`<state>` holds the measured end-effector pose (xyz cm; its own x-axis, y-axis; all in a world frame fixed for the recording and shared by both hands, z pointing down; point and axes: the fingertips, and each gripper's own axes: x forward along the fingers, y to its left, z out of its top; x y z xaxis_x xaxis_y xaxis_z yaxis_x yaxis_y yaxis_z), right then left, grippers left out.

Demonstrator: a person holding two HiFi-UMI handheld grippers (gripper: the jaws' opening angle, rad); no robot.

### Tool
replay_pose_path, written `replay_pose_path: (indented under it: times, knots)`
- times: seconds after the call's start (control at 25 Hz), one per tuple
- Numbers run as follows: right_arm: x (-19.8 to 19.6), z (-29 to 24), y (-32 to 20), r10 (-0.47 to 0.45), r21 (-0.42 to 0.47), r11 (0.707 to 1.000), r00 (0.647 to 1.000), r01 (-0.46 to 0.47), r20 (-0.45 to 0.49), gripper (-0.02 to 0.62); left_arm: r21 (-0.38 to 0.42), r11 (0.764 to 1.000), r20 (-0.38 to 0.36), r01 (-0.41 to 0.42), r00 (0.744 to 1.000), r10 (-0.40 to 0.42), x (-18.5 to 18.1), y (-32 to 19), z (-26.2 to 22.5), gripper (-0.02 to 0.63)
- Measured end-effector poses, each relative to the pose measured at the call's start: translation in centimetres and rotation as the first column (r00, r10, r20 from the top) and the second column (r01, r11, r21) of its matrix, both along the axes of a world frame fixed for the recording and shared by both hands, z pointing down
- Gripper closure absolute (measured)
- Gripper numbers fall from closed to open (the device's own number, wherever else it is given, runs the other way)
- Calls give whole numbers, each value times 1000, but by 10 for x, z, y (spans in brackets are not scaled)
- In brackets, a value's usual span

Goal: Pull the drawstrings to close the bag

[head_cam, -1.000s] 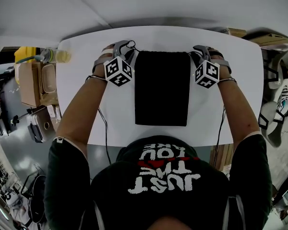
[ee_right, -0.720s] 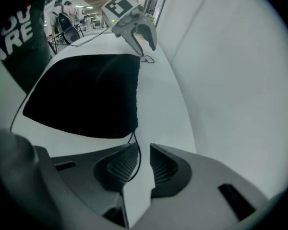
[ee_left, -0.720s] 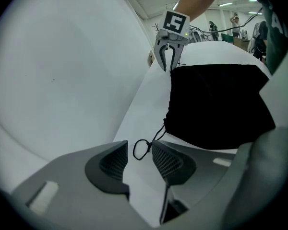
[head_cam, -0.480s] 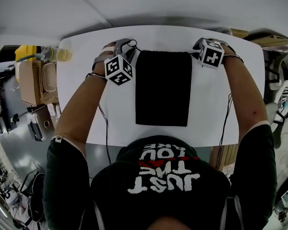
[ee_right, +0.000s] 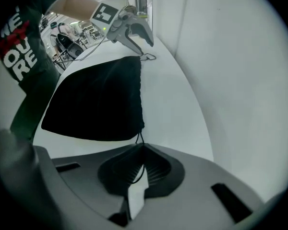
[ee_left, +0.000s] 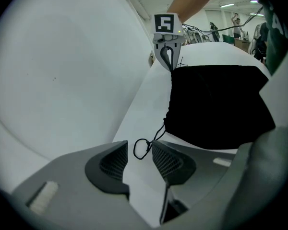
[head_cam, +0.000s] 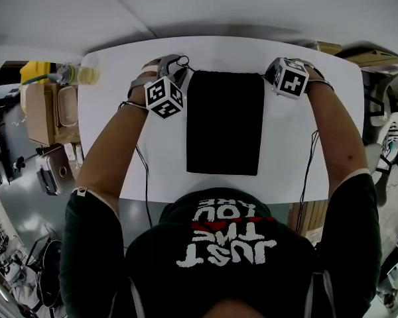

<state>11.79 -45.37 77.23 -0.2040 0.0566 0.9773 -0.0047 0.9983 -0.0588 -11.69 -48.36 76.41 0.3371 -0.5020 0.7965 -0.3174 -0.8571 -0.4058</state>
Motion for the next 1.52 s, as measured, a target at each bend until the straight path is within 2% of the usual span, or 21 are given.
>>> replay_pose_path:
  times: [0.12,0.28,0.52,0.68,0.92,1.04,1.24,1.36,1.52]
  knots:
    - [2,-7,0,48,44,998,997,-51,62,591,6,1000,-7,0,1000,0,2,-1,-3,465]
    - [1,-34,-4,80,158,982,986,-102,144,591,15,1000,-11,2,1000,-2,0,-4,-9,465]
    - [-1,-84,-3,20,366,927,985,-84,174,591,22,1000,-11,1,1000,-1,-1,0,-17,465]
    - [-3,-111,6,-22,453,889,982,-65,185,592,27,999,4,-25,1000,25,5,3,-19,465]
    - [-7,-116,11,-42,477,877,984,-47,176,592,12,989,128,-149,981,146,18,7,7,465]
    - [-8,-113,10,-41,478,877,983,-49,176,592,5,988,164,-152,975,149,21,5,19,466]
    - [-4,-109,10,-31,466,883,983,-58,181,592,-45,991,150,-126,980,131,32,-2,25,502]
    - [-2,-105,12,-27,456,888,983,-61,183,592,-64,989,164,-134,976,143,35,-2,32,591]
    - [3,-104,10,-15,455,887,981,-75,191,592,-97,989,132,-111,984,123,41,-3,32,604]
